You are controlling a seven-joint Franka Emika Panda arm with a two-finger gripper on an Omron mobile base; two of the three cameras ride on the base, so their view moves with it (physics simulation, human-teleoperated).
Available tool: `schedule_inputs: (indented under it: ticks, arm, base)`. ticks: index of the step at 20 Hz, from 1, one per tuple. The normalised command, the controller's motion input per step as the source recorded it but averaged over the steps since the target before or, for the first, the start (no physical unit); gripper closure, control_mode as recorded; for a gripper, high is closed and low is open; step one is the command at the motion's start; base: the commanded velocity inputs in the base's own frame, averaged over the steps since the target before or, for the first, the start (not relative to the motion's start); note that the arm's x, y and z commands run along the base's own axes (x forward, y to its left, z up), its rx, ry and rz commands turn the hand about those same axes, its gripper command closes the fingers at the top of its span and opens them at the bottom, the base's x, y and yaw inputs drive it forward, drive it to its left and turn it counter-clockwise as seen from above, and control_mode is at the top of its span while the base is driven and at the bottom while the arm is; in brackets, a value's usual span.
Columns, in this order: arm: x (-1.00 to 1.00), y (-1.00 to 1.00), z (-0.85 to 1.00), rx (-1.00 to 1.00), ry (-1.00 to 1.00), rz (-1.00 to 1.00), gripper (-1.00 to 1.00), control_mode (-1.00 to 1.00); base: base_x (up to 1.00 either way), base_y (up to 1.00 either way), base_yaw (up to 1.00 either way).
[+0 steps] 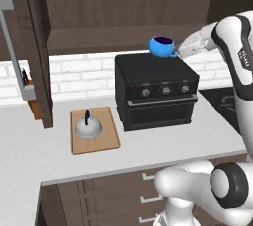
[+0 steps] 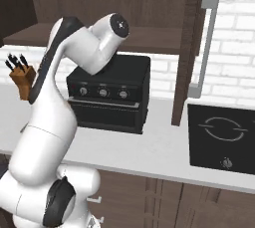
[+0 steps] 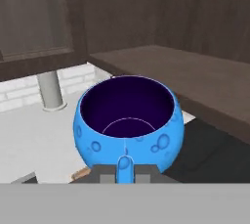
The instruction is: Pick the kettle from the counter and place it on the tray. Then pick the mug from the cabinet and place it on the tray. Then close the cabinet doors.
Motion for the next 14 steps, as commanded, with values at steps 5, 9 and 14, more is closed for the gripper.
schedule_inputs:
  ticks: [5, 9, 14]
  arm:
    - [-1.00, 0.46, -0.55, -0.08, -0.01, 0.32, 1.00, -1.00]
    - [-0.89, 0.54, -0.93, 0.00, -0.04, 0.25, 1.00, -1.00]
    - [-0.62, 0.75, -0.98, 0.00, -0.02, 0.19, 1.00, -1.00]
  base:
    - [0.00, 0.00, 0.00]
    - [0.00, 0.00, 0.00]
    - [0.00, 0.00, 0.00]
